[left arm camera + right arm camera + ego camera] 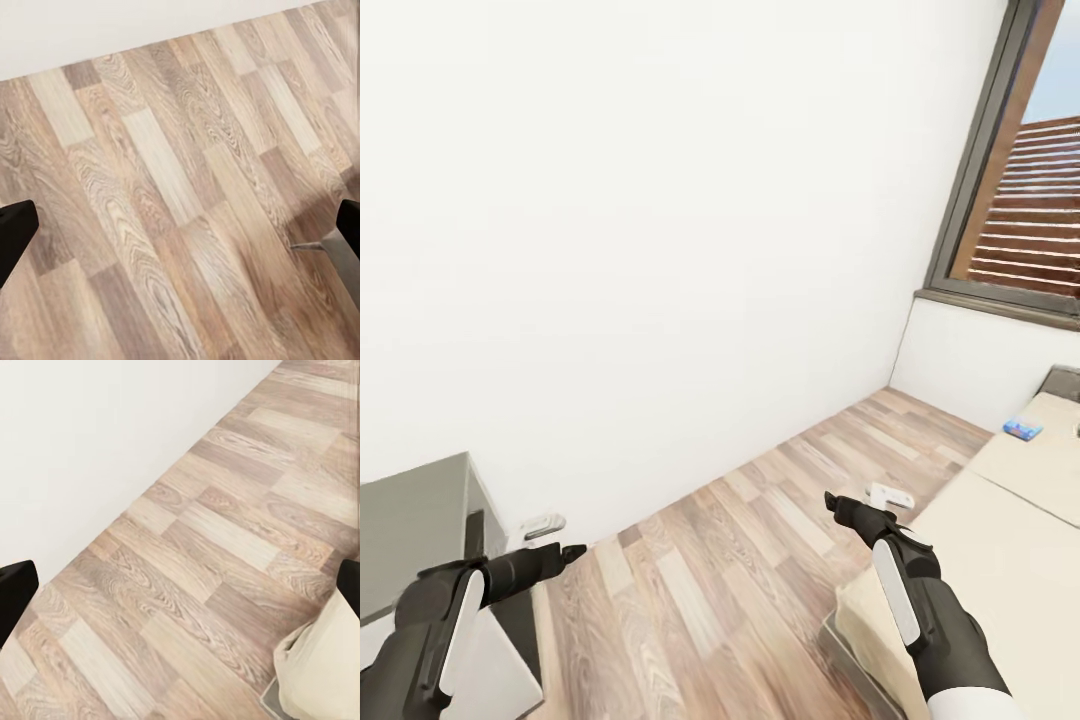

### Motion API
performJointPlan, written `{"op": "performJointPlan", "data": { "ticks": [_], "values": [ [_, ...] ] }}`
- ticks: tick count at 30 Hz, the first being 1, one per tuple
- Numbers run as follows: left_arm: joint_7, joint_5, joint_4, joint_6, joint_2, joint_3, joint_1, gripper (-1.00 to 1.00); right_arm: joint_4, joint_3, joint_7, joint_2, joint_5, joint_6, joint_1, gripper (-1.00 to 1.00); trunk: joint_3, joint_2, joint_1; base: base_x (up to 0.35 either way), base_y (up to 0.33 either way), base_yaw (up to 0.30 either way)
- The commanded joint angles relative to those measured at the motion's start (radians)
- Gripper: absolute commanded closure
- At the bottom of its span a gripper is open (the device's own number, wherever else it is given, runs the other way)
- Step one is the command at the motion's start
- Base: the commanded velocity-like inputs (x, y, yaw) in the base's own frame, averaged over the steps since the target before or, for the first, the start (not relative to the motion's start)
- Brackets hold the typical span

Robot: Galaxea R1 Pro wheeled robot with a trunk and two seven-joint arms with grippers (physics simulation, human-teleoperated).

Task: Put all the toys in the child's room - the three board games (two on the bed and one on the table), the two jigsaw puzzles on the table, and the tennis ball on the table - inside the toy box on the table in the child's room.

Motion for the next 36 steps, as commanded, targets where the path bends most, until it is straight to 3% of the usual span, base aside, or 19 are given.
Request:
{"op": "performJointPlan", "data": {
  "ticks": [1,36],
  "values": [
    [-0.002,0.002,-0.001,0.005,0.0,0.001,-0.001,-1.0,-0.001,-0.001,-0.007,0.001,-0.011,0.004,-0.001,-1.0,0.0,-0.001,0.001,0.277,0.223,-0.238],
    [-0.002,0.002,-0.001,0.005,0.0,0.001,-0.001,-1.0,-0.001,0.0,-0.007,0.002,-0.011,0.001,-0.001,-1.0,0.031,-0.001,0.001,0.303,0.159,-0.238]
  ]
}}
